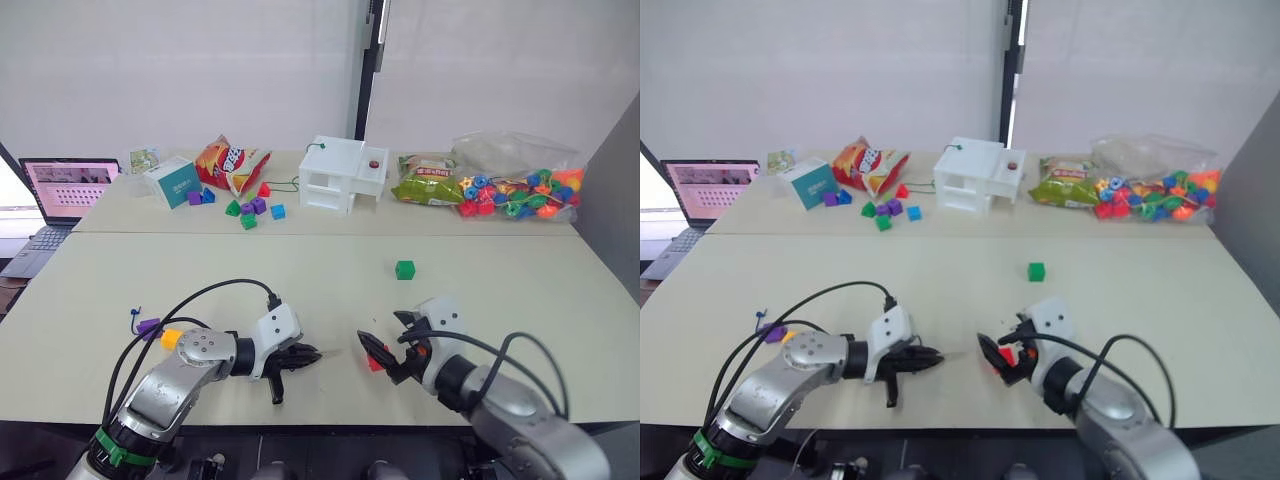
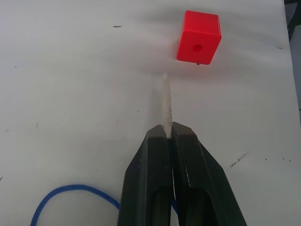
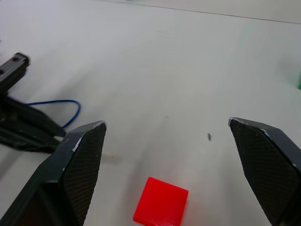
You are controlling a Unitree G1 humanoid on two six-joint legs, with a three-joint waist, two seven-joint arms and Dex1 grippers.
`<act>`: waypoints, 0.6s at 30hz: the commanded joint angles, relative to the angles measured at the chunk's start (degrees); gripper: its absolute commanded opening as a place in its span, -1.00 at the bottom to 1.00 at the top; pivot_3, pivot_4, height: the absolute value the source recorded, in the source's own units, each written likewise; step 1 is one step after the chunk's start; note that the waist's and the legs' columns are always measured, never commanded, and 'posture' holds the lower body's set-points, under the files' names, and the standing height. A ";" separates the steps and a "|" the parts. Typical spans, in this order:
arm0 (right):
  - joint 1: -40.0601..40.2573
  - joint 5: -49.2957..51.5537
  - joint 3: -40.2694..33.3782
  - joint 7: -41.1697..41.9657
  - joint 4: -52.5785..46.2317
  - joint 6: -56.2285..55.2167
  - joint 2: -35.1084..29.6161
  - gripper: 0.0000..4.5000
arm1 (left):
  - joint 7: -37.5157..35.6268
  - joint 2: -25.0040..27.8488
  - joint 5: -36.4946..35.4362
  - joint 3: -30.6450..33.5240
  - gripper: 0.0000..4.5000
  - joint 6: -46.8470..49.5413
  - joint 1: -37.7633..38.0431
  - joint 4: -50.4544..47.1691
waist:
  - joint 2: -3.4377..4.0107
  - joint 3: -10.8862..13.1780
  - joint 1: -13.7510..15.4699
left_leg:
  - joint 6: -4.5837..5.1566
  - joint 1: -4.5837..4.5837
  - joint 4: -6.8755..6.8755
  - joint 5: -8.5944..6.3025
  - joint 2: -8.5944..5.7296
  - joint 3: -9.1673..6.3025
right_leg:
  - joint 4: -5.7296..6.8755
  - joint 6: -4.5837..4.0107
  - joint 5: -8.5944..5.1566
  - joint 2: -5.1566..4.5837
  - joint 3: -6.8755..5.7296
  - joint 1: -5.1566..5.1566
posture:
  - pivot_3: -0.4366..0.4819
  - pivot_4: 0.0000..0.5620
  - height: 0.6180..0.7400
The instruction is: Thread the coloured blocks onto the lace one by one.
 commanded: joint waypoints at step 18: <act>-18.61 -17.65 21.35 47.87 48.06 -46.55 -17.35 0.58 | 1.77 -0.60 -1.16 -6.40 -1.00 8.36 -7.96 -3.15 | -0.16 0.11 0.77 | 0.10 0.13 0.03 -0.07 0.09 0.09 | -0.18 -0.01 -0.02 0.01 -0.06 0.30 | -0.05 -0.47 1.00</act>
